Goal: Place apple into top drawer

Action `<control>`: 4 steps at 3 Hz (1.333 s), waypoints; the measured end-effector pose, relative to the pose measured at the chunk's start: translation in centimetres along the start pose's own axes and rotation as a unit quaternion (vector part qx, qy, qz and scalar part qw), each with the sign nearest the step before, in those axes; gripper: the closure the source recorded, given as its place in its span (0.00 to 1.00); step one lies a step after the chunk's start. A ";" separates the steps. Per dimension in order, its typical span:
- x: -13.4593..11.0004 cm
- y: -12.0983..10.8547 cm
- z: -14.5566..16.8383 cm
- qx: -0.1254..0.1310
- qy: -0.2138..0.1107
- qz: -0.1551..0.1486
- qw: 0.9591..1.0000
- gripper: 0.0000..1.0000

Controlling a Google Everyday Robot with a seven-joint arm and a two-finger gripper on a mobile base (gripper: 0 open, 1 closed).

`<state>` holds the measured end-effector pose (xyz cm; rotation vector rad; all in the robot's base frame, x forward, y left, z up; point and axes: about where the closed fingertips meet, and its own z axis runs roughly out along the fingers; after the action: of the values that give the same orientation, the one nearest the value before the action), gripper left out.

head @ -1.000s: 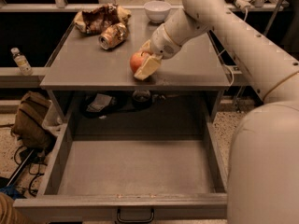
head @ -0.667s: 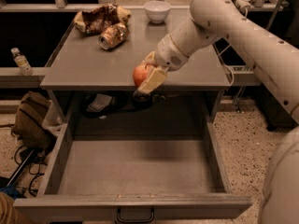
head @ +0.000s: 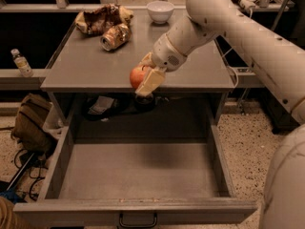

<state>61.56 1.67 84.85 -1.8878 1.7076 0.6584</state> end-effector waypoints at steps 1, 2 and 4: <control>-2.0 3.0 -1.8 0.018 -0.005 -0.002 1.000 1.00; -0.9 7.5 -2.0 0.039 -0.023 0.001 0.999 1.00; 6.0 12.1 2.7 0.054 -0.004 0.026 0.998 1.00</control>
Offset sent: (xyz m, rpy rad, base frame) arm -0.1468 -0.0479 -0.0380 0.0817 -0.0353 -0.1036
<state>49.99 -2.00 78.31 -1.7691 1.7561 0.5801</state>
